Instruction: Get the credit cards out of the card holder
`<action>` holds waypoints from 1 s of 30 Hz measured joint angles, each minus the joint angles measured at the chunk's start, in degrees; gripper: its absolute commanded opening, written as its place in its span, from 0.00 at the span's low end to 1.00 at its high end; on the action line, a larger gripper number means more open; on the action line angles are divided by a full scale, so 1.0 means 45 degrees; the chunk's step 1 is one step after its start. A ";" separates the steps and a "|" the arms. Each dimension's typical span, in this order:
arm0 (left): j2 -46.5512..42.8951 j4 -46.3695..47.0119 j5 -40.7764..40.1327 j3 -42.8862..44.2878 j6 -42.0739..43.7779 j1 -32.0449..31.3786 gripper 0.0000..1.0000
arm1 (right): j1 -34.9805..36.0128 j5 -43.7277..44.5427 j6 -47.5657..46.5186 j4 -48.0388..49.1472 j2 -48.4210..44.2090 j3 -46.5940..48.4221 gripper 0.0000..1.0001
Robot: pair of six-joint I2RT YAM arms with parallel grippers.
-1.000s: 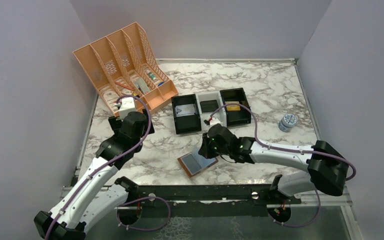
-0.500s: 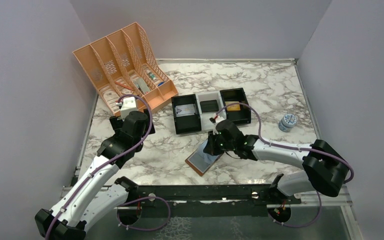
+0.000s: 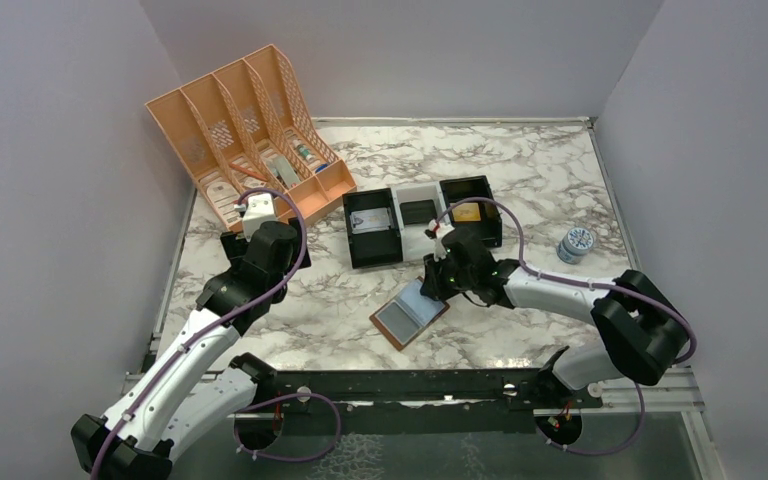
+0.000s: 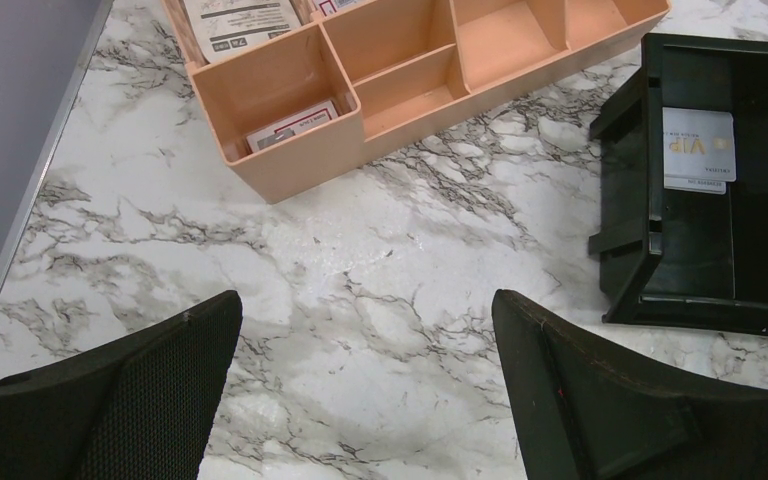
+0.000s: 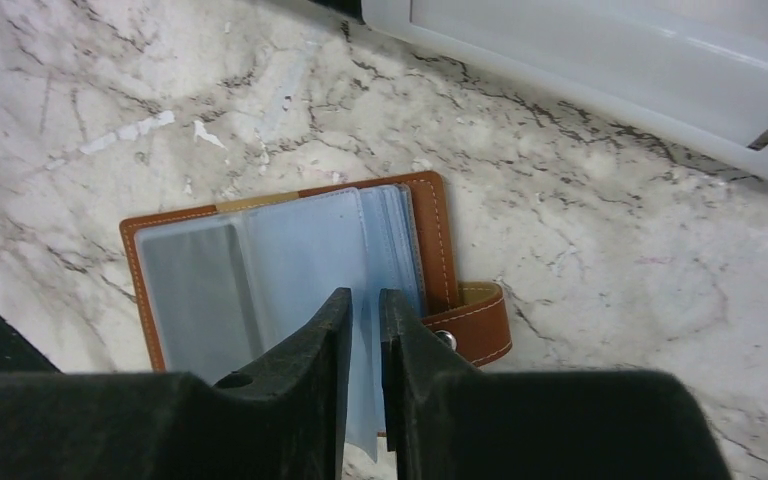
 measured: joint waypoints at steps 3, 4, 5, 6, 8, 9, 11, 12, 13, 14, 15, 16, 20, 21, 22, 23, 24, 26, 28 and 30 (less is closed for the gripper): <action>0.0019 0.0000 0.0000 0.0000 0.0000 0.0000 0.99 | -0.0117 0.0097 -0.0291 -0.0160 -0.0024 0.0010 0.26; 0.0029 0.0005 0.0000 0.0000 0.0000 0.0000 0.99 | -0.0121 0.0170 -0.0374 -0.0253 -0.0068 0.0015 0.30; 0.0039 0.0005 0.0000 0.0000 0.0005 0.0000 0.99 | -0.0121 0.0253 -0.0437 -0.0369 -0.0146 0.0024 0.32; 0.0053 0.0005 0.0000 0.0000 0.0005 0.0000 0.99 | -0.0121 0.0369 -0.0510 -0.0505 -0.0272 0.0044 0.33; 0.0092 0.0005 0.0005 0.0000 0.0005 0.0000 0.99 | -0.0121 0.0500 -0.0719 -0.0763 -0.0627 0.0131 0.35; 0.0112 0.0005 0.0005 0.0000 0.0010 0.0000 0.99 | -0.0121 0.0500 -0.0801 -0.0899 -0.0826 0.0238 0.36; 0.0141 0.0000 0.0010 0.0000 0.0010 0.0000 0.99 | -0.0121 0.0457 -0.0971 -0.1112 -0.1219 0.0559 0.39; 0.0141 0.0005 0.0010 0.0000 0.0015 0.0000 0.99 | -0.0121 0.0374 -0.1005 -0.1151 -0.1365 0.0714 0.40; 0.0141 0.0005 0.0010 0.0000 0.0015 0.0000 0.99 | -0.0121 0.0233 -0.1039 -0.1137 -0.1491 0.0826 0.42; 0.0141 0.0005 0.0010 0.0000 0.0015 0.0000 0.99 | -0.0126 0.0078 -0.1039 -0.1112 -0.1583 0.0884 0.43; 0.0141 0.0005 0.0010 0.0000 0.0015 0.0000 0.99 | -0.0126 -0.0049 -0.1015 -0.1093 -0.1661 0.0894 0.43; 0.0141 0.0005 0.0010 0.0000 0.0015 0.0000 0.99 | -0.0126 -0.0170 -0.0967 -0.1127 -0.1690 0.0894 0.43; 0.0141 0.0005 0.0010 0.0000 0.0015 0.0000 0.99 | -0.0044 -0.0510 -0.0729 -0.1224 -0.1666 0.0874 0.44; 0.0141 0.0005 0.0010 0.0000 0.0015 0.0000 0.99 | 0.0034 -0.0539 -0.0670 -0.1229 -0.1656 0.0865 0.45; 0.0146 0.0000 0.0010 0.0000 0.0019 0.0000 0.99 | 0.0189 -0.0549 -0.0617 -0.1239 -0.1632 0.0865 0.47; 0.0151 0.0000 0.0010 0.0000 0.0019 0.0000 0.99 | 0.0413 -0.0539 -0.0573 -0.1234 -0.1583 0.0865 0.49; 0.0160 0.0000 0.0015 0.0000 0.0019 0.0005 0.99 | 0.0704 -0.0525 -0.0510 -0.1234 -0.1511 0.0865 0.50; 0.0189 0.0005 0.0019 0.0000 0.0024 0.0019 0.99 | 0.1375 -0.0457 -0.0408 -0.1243 -0.1243 0.0865 0.51; 0.0204 0.0005 0.0019 0.0000 0.0034 0.0019 0.99 | 0.1914 -0.0209 -0.0389 -0.1282 -0.0913 0.0874 0.51; 0.0204 0.0000 0.0019 0.0000 0.0039 0.0019 0.99 | 0.2399 0.0155 -0.0393 -0.1413 -0.0554 0.0918 0.52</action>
